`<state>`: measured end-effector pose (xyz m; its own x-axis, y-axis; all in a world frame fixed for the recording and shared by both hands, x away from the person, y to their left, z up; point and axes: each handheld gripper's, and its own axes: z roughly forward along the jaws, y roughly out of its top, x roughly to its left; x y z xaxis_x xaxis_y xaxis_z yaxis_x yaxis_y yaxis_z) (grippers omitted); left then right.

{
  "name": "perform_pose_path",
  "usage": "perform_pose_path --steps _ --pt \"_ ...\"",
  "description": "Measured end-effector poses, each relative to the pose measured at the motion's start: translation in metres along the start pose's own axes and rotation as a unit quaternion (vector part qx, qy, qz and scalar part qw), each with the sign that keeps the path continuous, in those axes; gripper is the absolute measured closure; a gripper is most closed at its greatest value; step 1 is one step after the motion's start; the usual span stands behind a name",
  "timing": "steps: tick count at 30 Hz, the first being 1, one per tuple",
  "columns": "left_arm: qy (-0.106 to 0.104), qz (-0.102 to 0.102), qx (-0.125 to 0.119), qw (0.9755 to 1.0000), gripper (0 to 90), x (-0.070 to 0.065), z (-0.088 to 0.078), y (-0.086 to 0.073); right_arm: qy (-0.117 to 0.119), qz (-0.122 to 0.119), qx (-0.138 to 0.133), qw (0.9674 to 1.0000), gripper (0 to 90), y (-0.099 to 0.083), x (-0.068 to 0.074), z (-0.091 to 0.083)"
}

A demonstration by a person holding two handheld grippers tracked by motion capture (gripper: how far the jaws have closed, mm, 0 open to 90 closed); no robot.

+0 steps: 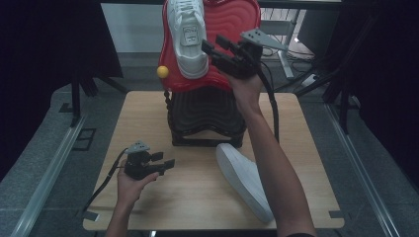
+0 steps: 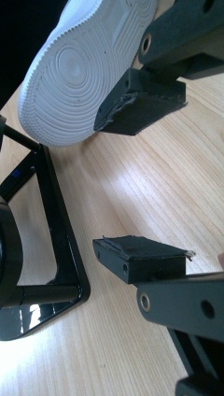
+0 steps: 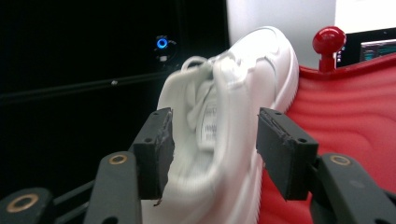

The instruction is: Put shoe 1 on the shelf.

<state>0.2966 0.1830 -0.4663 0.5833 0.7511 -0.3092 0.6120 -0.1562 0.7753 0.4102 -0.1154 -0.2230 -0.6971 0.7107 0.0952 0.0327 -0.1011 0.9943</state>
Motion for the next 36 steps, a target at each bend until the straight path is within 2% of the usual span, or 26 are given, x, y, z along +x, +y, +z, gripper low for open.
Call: perform_pose_path --steps 6,7,8,9,11,13,19,33,36 --pt "0.002 -0.002 0.001 1.0000 37.7 0.000 0.001 0.000 0.021 -0.033 0.028 0.9988 51.0 -0.019 0.001 -0.035" --pt "0.002 -0.002 0.001 1.0000 37.7 0.000 0.001 0.000 0.021 -0.033 0.028 0.9988 51.0 -0.019 0.001 -0.035" --pt "-0.006 -0.003 0.000 1.0000 37.7 0.000 0.001 0.001 0.024 -0.039 0.038 0.9982 52.4 -0.025 0.001 -0.046" --pt "-0.006 -0.003 0.000 1.0000 37.7 0.000 0.001 0.001 0.024 -0.039 0.038 0.9982 52.4 -0.025 0.001 -0.046" --pt "-0.007 -0.004 -0.001 1.0000 37.7 0.000 0.002 0.001 0.030 -0.051 0.049 0.9970 53.9 -0.036 0.001 -0.058" --pt "-0.004 -0.004 0.000 1.0000 37.7 0.000 0.002 0.001 0.031 -0.053 0.053 0.9967 54.3 -0.039 0.000 -0.061" --pt "-0.002 -0.004 -0.002 1.0000 37.7 0.001 0.000 0.001 0.045 -0.046 0.075 0.9951 59.4 -0.066 -0.003 -0.080" --pt "0.000 -0.004 -0.001 1.0000 37.7 0.000 0.000 0.001 0.052 -0.042 0.100 0.9927 60.1 -0.103 -0.007 -0.115" --pt "0.000 -0.004 -0.001 1.0000 37.7 0.000 0.000 0.001 0.055 -0.044 0.111 0.9913 60.7 -0.114 -0.007 -0.124"
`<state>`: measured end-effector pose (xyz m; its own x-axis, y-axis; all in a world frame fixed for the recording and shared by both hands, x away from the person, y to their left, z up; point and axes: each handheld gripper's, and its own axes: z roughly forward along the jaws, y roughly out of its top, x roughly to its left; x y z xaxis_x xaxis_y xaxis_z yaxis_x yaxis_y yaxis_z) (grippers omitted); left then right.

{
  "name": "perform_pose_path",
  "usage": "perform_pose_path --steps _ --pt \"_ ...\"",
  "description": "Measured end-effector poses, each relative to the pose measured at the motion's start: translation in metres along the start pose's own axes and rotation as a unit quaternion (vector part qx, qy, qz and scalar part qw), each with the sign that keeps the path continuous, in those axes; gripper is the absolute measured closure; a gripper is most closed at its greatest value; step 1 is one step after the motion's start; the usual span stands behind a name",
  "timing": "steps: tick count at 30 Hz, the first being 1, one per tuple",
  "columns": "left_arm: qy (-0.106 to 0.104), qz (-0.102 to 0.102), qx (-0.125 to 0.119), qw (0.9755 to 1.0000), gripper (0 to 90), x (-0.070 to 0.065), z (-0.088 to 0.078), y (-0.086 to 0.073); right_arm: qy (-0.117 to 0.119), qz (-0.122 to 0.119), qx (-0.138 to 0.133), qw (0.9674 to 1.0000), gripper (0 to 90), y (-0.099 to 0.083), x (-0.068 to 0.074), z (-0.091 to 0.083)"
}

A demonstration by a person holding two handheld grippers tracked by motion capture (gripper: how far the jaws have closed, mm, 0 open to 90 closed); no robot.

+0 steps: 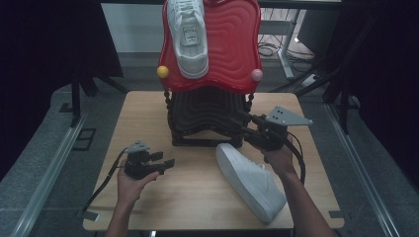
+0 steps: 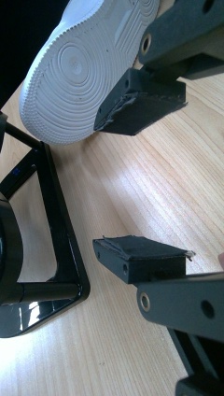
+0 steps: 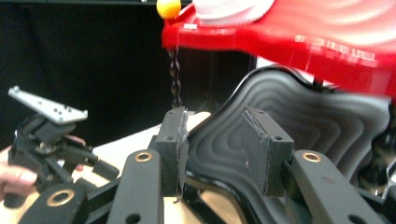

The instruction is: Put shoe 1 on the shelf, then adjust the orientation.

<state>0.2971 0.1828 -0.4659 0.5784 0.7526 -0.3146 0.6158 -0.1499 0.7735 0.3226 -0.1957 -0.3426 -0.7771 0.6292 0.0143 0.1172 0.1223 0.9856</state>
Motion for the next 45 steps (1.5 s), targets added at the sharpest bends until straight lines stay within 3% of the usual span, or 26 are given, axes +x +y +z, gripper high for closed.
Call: perform_pose_path --steps 7,13,19,24,30,40,45 --pt "0.002 -0.001 0.001 1.0000 37.7 0.000 0.000 0.000 -0.001 -0.002 0.021 0.9998 64.0 -0.022 0.000 -0.011" --pt "0.002 -0.001 0.001 1.0000 37.7 0.000 0.000 0.000 -0.002 0.013 0.044 0.9989 68.5 -0.048 -0.008 -0.026" --pt "0.003 -0.001 0.003 1.0000 37.7 -0.002 0.001 -0.001 -0.004 0.031 0.060 0.9977 69.4 -0.061 -0.013 -0.035" --pt "0.005 -0.002 -0.001 1.0000 37.7 -0.001 -0.002 0.000 -0.018 0.027 0.076 0.9966 69.5 -0.068 -0.014 -0.044" --pt "0.007 -0.001 0.001 1.0000 37.7 0.000 0.000 -0.001 -0.030 0.040 0.091 0.9946 75.5 -0.085 -0.022 -0.065" --pt "0.005 -0.001 0.002 1.0000 37.7 -0.001 0.000 -0.001 -0.044 0.045 0.133 0.9891 83.5 -0.109 -0.030 -0.083" --pt "0.005 -0.001 0.002 1.0000 37.7 -0.001 0.000 -0.001 -0.047 0.056 0.168 0.9830 88.7 -0.124 -0.034 -0.088"
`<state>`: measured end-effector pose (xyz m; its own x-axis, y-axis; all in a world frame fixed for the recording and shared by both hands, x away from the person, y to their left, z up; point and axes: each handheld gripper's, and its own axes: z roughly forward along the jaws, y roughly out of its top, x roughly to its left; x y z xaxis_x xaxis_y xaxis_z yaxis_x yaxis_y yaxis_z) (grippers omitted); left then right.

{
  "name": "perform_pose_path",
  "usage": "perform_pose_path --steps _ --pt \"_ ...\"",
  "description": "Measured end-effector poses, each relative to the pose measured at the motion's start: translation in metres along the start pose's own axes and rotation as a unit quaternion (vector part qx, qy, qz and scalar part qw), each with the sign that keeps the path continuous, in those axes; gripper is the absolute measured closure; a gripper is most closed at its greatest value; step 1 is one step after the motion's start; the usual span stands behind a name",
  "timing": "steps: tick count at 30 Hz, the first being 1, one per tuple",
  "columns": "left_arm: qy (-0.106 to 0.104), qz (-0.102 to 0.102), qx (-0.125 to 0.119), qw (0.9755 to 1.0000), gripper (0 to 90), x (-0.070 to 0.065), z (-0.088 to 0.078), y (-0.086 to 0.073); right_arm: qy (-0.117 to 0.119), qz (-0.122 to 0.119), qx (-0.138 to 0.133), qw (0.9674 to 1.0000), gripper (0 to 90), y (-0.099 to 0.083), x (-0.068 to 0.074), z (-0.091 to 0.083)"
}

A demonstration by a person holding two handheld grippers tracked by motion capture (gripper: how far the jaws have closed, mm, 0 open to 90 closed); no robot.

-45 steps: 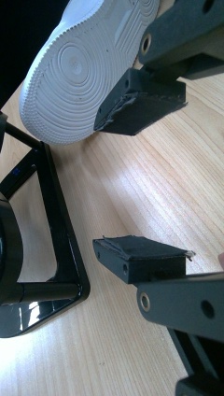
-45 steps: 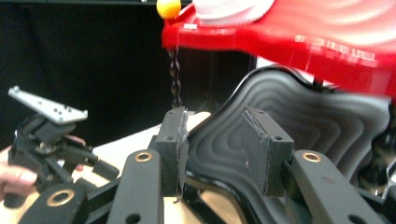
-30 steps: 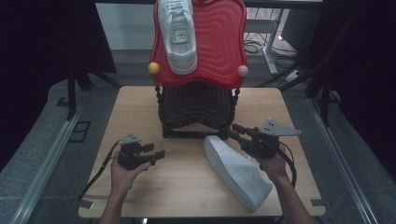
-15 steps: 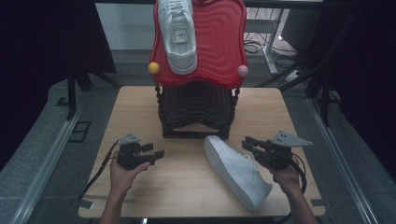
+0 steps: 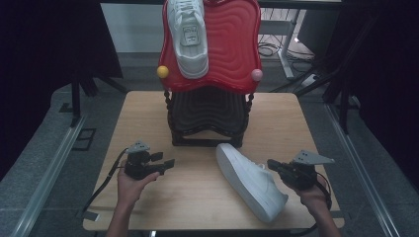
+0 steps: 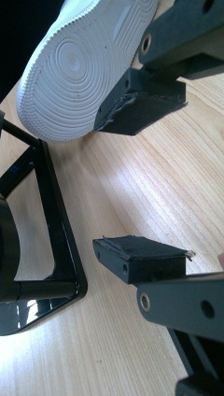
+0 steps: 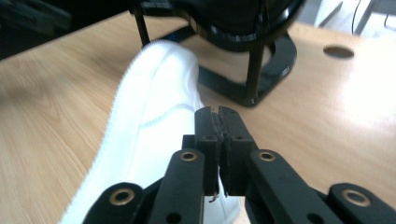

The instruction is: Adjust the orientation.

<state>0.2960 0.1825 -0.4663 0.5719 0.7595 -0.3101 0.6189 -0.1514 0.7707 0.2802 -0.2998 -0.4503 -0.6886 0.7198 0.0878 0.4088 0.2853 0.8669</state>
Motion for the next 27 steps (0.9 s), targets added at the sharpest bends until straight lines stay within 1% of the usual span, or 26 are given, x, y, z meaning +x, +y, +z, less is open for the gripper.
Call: perform_pose_path --steps 4,8,10,14,17,21,27 --pt "0.001 0.000 -0.001 1.0000 37.7 0.000 -0.001 0.000 -0.002 0.005 0.018 0.9998 89.3 -0.009 -0.003 0.000" --pt "0.000 0.000 -0.002 1.0000 37.7 0.000 -0.002 0.000 -0.002 0.002 0.038 0.9993 89.5 -0.017 -0.005 0.000" --pt "0.000 0.000 -0.002 1.0000 37.6 0.000 -0.002 0.000 -0.003 0.002 0.046 0.9989 89.6 -0.019 -0.006 0.000" --pt "0.002 0.001 0.001 1.0000 37.6 0.000 -0.001 0.000 -0.001 -0.008 0.058 0.9983 89.7 -0.020 -0.005 0.003" --pt "0.002 0.001 0.002 1.0000 37.6 0.000 -0.001 0.000 -0.004 -0.009 0.061 0.9981 89.7 -0.021 -0.005 0.006" --pt "0.000 0.001 0.001 1.0000 37.6 0.000 -0.001 0.000 -0.003 -0.006 0.061 0.9981 89.7 -0.021 -0.005 0.005" --pt "0.001 0.001 0.000 1.0000 37.6 0.000 -0.002 0.000 -0.007 -0.012 0.064 0.9978 89.8 -0.021 -0.001 0.006"
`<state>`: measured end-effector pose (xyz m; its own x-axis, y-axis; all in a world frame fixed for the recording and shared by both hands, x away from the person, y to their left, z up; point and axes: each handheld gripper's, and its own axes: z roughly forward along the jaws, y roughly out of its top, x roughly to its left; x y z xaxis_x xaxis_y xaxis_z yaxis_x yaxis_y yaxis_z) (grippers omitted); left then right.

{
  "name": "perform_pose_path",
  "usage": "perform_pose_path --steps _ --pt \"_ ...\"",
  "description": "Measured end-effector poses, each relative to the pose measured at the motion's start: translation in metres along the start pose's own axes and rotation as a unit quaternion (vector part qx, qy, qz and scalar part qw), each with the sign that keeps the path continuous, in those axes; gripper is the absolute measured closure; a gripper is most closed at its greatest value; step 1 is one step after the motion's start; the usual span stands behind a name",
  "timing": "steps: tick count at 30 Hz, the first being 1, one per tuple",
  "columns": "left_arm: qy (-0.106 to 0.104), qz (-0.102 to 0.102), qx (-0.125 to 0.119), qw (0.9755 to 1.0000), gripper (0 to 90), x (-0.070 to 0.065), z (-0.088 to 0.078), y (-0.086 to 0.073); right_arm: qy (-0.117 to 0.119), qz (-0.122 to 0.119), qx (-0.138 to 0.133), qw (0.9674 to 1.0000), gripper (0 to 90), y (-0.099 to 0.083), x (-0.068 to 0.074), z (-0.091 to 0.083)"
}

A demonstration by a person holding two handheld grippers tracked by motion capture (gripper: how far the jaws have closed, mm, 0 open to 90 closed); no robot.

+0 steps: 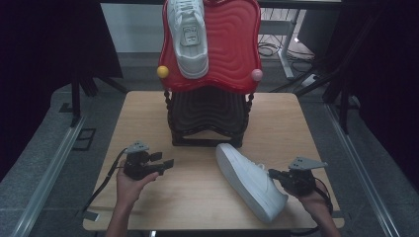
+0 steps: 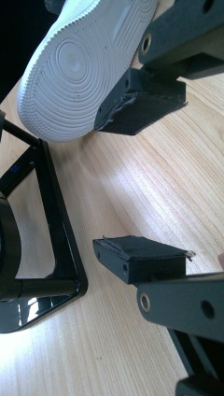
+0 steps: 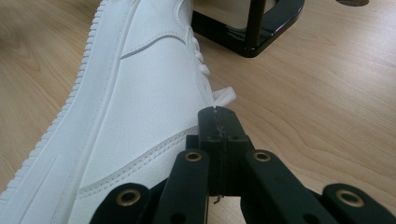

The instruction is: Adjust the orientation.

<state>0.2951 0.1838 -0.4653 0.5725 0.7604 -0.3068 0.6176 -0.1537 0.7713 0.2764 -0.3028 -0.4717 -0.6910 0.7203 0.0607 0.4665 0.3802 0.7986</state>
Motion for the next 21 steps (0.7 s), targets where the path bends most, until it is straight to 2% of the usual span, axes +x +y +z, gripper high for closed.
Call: perform_pose_path --steps 7,10,17,18,21 --pt "0.000 0.000 0.003 1.0000 37.5 0.000 0.001 0.000 0.008 -0.002 -0.004 1.0000 89.9 0.002 0.005 -0.002" --pt "-0.001 0.000 0.002 1.0000 37.5 0.000 0.001 0.000 0.017 -0.011 -0.007 0.9998 89.9 0.004 0.013 -0.003" --pt "-0.002 -0.001 0.003 1.0000 37.5 0.000 0.002 0.000 0.021 -0.025 -0.014 0.9994 89.9 0.009 0.025 -0.007" --pt "-0.001 -0.001 0.001 1.0000 37.5 0.000 0.001 0.000 0.034 -0.031 -0.021 0.9987 89.9 0.011 0.030 -0.008" --pt "-0.002 -0.002 0.001 1.0000 37.5 0.000 0.001 0.000 0.040 -0.046 -0.019 0.9980 89.9 0.013 0.040 -0.007"
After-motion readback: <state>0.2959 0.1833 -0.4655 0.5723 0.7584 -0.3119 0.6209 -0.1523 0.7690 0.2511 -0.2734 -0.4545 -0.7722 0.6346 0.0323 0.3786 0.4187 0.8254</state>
